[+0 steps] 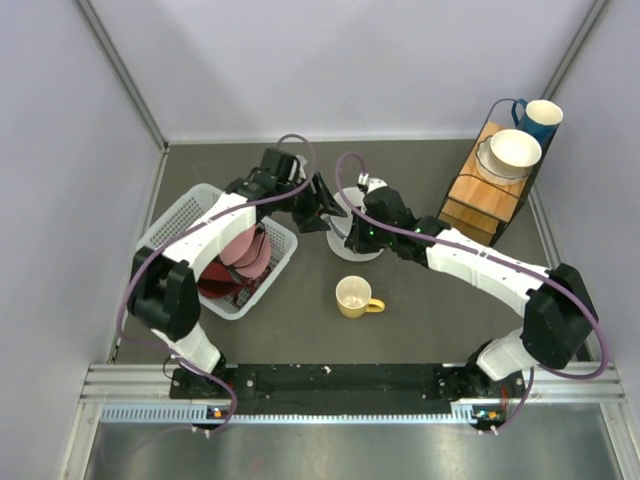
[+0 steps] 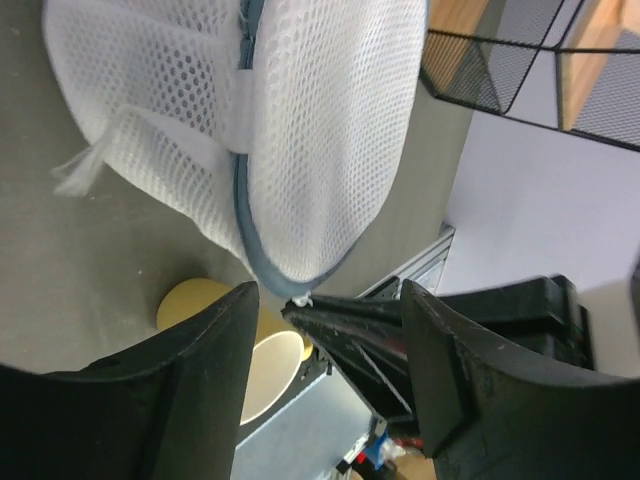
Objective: Unzip the laundry bag and remove the bra
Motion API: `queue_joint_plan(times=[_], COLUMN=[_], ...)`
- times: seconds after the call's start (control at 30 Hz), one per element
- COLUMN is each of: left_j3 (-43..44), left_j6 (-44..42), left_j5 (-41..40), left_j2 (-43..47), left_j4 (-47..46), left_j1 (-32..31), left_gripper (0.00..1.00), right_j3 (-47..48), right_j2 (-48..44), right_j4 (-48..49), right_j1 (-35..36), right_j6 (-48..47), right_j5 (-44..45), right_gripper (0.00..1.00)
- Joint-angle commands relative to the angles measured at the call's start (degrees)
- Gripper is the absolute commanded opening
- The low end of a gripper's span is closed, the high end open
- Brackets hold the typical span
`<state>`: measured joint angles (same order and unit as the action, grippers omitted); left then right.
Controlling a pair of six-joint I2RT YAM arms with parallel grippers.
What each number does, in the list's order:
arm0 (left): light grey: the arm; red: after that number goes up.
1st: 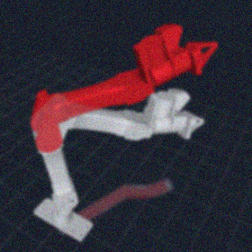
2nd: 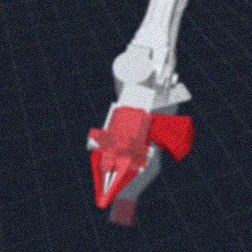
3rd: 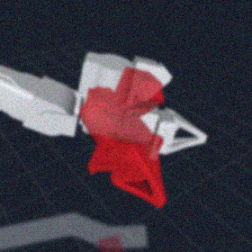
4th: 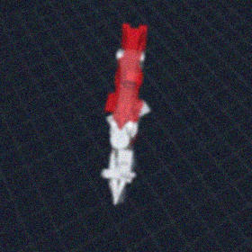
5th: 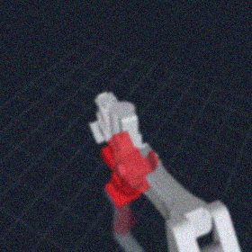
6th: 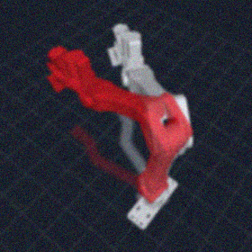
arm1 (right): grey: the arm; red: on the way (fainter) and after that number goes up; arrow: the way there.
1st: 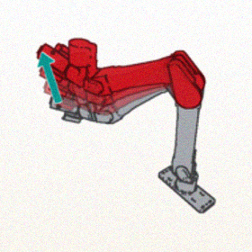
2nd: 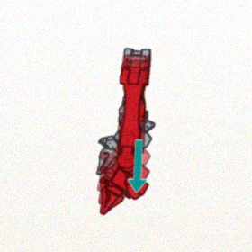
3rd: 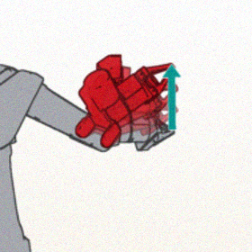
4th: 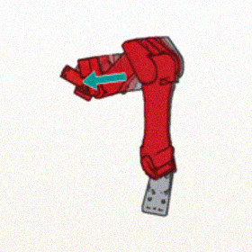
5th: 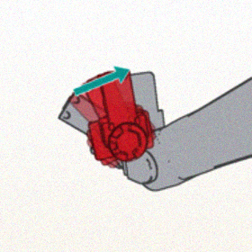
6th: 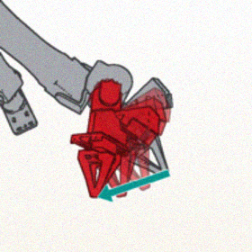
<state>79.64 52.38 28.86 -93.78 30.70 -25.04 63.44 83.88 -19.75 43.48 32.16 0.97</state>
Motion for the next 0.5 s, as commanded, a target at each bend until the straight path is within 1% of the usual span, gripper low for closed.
queue_joint_plan(times=[0.0, 0.03, 0.07, 0.13, 0.2, 0.27, 0.3, 0.4, 0.43, 0.47], left_j3=[-2.89, -2.99, -2.82, -1.95, -1.24, -0.54, -0.19, 2.44, 3.59, 6.64], left_j6=[3.78, 4.48, 4.4, 3.79, 2.91, 1.76, 1.33, -1.22, -3.58, -4.56], left_j5=[0.58, 0.06, -0.21, -0.73, -1.7, -3.01, -3.11, -2.58, -2.5, -1.8], left_j2=[-2.72, -2.99, -3.25, -4.31, -4.75, -4.66, -4.66, -5.27, -5.54, -6.84], left_j4=[-9.59, -10.21, -10.22, -9.87, -7.95, -7.23, -6.8, -4.35, -3.29, -1.8], left_j1=[-1.77, -1.86, -1.94, -2.03, -2.03, -1.95, -1.6, 0.24, 0.95, 1.83], left_gripper=[0.6, 0.58, 0.5, 0.46, 0.37, 0.22, 0.0, 0.0, 0.0, 0.0], right_j3=[2.3, 1.87, 1.51, 0.46, -0.59, -1.21, -1.91, -3.31, -3.76, -4.2], right_j2=[0.41, 0.24, 0.06, -0.99, -2.22, -3.1, -3.54, -5.39, -6.61, -7.14], right_j4=[1.64, 1.73, 1.64, 1.56, 1.64, 1.29, 0.94, -0.02, -0.29, -1.07], right_j1=[0.37, 0.29, 0.37, 0.37, 0.37, 0.37, 0.37, -0.24, -0.59, -1.9], right_j6=[0.44, 0.44, 0.88, 0.8, 0.8, 0.36, 0.1, -0.69, -0.87, -1.57], right_j5=[-2.45, -2.55, -2.55, -2.2, -1.33, 0.24, 0.78, 2.19, 2.28, 1.5], right_gripper=[0.0, 0.0, 0.0, 0.0, 0.0, 0.0, 0.0, 0.0, 0.0, 0.0])
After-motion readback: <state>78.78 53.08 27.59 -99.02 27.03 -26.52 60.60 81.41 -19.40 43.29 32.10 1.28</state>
